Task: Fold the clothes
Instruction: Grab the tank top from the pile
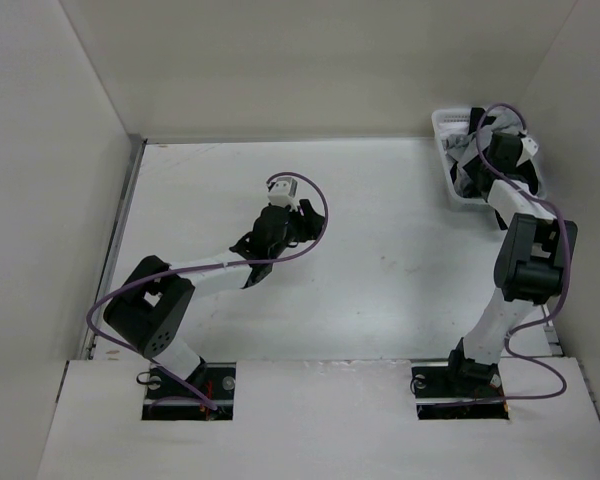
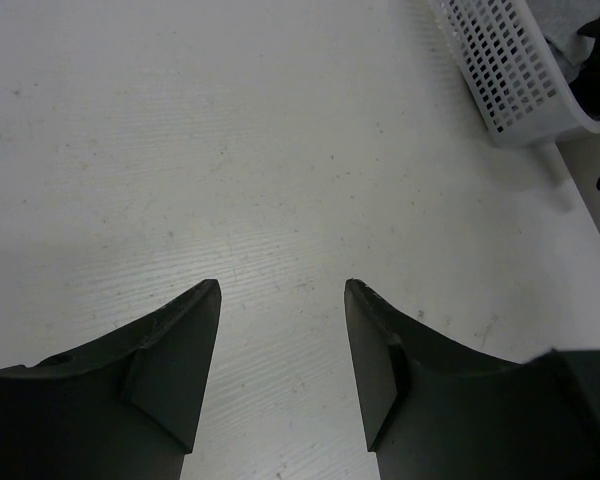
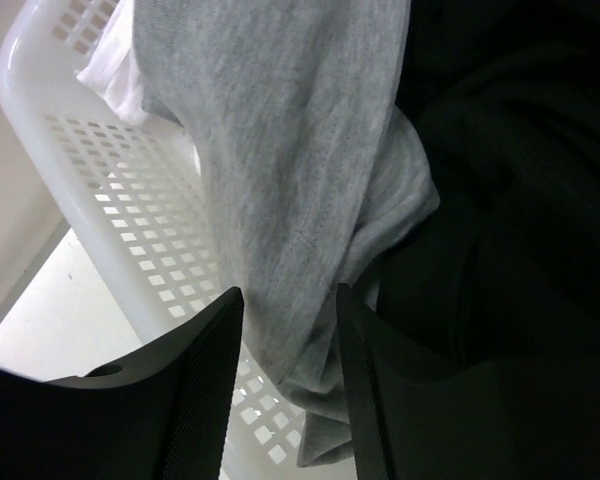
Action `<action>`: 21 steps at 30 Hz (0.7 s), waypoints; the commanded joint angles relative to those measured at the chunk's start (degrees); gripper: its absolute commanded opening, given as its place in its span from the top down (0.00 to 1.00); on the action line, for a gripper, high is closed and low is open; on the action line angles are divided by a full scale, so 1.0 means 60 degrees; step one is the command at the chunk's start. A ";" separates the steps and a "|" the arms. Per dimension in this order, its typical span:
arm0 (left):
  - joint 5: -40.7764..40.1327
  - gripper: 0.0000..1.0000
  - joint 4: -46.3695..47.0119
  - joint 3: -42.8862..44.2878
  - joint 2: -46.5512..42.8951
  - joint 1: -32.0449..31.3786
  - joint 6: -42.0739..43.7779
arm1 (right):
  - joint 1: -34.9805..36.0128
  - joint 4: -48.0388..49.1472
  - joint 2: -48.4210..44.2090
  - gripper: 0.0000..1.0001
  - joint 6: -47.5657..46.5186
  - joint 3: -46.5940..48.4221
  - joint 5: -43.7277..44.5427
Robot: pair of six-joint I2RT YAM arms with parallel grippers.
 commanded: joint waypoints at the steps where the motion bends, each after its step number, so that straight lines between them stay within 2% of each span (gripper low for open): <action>1: 0.0148 0.48 0.0542 -0.0088 -0.0084 0.0052 -0.0125 | -0.0112 -0.0070 -0.0031 0.52 0.0163 0.0413 -0.0014; 5: 0.0207 0.48 0.0542 -0.0073 -0.0040 0.0052 -0.0154 | -0.0170 0.0440 -0.0485 0.51 0.0295 -0.0319 0.0089; 9: 0.0251 0.48 0.0556 -0.0073 -0.0025 0.0067 -0.0198 | -0.0258 0.0501 -0.0252 0.53 0.0310 -0.0248 -0.0159; 18: 0.0280 0.49 0.0615 -0.0073 0.0004 0.0067 -0.0227 | -0.0273 0.1043 -0.0193 0.71 0.0208 0.0031 -0.0688; 21: 0.0309 0.49 0.0615 -0.0073 0.0019 0.0067 -0.0242 | -0.0302 0.1043 -0.0105 0.80 0.0178 0.0178 -0.0746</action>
